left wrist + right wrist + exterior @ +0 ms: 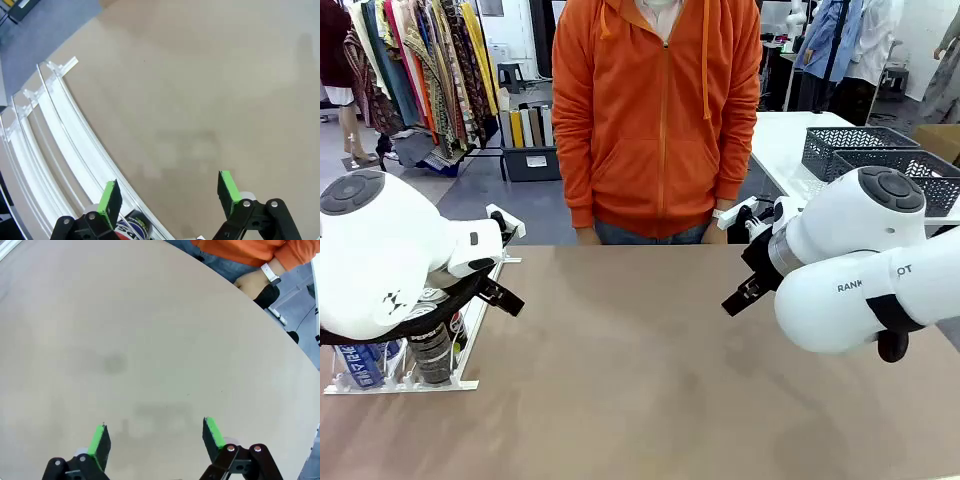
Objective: Retrieve and store the cans from the dispenser.
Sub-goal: Pick up one can from the Automatic Can Dispenser and place it in the middle of the table.
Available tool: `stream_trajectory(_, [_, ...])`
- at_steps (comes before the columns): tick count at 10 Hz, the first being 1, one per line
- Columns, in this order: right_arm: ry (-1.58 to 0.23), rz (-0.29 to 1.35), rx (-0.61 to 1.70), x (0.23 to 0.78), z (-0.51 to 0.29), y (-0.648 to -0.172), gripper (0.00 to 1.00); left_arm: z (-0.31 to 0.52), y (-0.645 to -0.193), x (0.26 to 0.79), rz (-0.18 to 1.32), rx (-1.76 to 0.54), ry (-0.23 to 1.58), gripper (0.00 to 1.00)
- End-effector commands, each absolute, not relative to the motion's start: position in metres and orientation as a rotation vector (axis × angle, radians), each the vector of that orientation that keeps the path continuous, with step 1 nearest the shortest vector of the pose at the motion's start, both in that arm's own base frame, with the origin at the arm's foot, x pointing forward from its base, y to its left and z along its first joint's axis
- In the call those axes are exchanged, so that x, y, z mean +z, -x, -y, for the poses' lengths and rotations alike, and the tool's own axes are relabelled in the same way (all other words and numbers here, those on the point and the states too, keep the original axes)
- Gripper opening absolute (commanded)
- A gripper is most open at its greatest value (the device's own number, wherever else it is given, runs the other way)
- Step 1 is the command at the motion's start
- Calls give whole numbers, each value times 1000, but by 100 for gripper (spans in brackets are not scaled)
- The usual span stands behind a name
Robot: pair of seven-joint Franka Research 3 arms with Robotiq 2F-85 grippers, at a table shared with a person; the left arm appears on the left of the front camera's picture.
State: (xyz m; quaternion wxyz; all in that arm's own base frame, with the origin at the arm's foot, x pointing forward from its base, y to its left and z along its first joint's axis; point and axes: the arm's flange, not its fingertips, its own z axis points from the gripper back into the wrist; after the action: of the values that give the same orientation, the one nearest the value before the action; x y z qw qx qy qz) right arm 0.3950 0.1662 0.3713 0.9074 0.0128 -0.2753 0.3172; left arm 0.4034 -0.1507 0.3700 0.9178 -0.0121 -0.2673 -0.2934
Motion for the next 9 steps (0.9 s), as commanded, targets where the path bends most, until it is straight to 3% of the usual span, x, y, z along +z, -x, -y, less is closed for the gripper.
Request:
stream_trajectory(1, [-26, 568, 655, 371, -166, -395, 100, 151, -403, 370, 550, -604, 25, 100])
stream_trajectory(9, [-26, 568, 655, 371, -166, -395, 100, 151, -403, 370, 550, -604, 25, 100])
